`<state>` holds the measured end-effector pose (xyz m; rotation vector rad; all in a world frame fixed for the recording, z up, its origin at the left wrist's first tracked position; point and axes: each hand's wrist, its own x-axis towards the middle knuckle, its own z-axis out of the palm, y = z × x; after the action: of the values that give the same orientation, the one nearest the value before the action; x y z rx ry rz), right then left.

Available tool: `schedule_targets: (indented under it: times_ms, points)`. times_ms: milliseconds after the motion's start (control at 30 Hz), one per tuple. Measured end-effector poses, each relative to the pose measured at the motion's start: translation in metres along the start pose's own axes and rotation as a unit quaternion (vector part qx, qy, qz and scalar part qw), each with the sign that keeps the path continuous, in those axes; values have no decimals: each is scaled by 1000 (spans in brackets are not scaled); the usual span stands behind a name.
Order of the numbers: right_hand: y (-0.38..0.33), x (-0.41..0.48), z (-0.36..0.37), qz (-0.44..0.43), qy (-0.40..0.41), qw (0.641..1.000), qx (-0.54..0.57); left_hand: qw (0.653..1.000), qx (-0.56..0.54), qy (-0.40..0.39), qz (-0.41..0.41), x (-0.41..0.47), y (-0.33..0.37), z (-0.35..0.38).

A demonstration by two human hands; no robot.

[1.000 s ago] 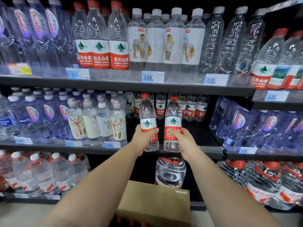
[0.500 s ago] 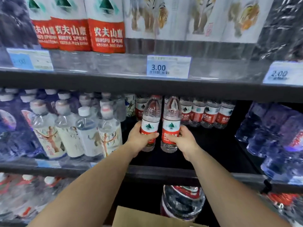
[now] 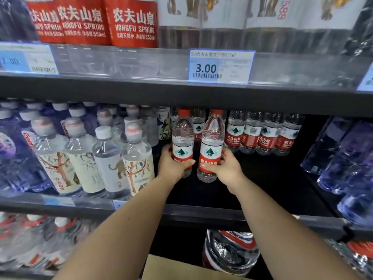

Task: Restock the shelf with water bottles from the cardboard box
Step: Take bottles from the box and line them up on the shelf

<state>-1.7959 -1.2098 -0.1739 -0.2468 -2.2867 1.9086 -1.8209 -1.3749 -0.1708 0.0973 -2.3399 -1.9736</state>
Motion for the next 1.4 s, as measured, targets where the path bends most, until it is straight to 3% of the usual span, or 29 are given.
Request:
schedule_targets:
  times_ms: [367,533,967,1200,1400]
  points:
    - [1,53,28,-18,14,998,-56,991,61,114,-24,42,-16,13]
    - [4,69,38,-16,28,998,-58,985,38,159,-49,51,-18,20]
    - [-4,70,53,0,106,991,-82,982,68,173,-45,59,-25,20]
    - [-14,70,49,24,74,991,-107,986,71,151,-32,59,-18,18]
    - [-12,49,36,-34,67,982,-173,980,128,152,19,41,-10,18]
